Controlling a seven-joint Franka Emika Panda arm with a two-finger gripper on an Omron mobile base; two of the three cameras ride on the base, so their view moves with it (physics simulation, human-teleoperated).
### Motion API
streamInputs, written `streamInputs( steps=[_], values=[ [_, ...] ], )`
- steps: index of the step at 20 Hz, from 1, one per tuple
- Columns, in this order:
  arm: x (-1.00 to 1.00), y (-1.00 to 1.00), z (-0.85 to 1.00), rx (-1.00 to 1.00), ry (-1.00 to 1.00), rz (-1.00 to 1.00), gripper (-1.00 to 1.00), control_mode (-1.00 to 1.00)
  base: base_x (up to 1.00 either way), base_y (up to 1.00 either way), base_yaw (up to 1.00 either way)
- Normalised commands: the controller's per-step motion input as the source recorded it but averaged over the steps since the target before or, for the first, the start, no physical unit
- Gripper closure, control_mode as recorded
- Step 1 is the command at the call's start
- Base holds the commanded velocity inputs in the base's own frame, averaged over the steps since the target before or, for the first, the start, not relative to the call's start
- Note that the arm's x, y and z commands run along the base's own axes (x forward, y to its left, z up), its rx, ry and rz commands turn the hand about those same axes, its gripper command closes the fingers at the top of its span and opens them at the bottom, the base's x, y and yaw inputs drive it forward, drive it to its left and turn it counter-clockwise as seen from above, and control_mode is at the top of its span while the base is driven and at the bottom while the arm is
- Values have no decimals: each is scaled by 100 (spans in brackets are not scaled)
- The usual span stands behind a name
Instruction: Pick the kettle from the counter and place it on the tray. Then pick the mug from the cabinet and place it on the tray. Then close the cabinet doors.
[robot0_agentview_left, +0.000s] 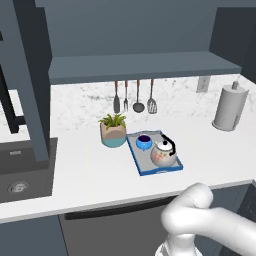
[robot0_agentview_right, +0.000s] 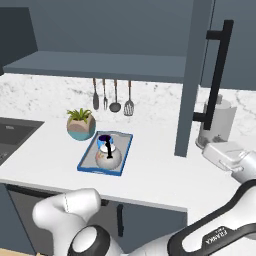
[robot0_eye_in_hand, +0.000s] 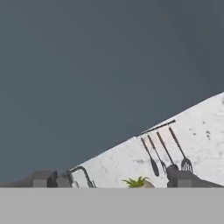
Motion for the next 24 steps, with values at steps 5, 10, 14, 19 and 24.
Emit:
streamInputs(
  steps=[5, 10, 14, 19, 24],
  values=[
    [19, 33, 42, -1, 0, 15, -100, -100, 0, 0, 0],
    [15, 56, 32, -7, 0, 8, -100, -100, 0, 0, 0],
    [10, 72, 30, -11, 0, 2, -100, -100, 0, 0, 0],
    [11, 90, 31, -14, -1, 0, -100, -100, 0, 0, 0],
    [27, 100, 31, -18, -7, 0, -100, -100, 0, 0, 0]
  ],
)
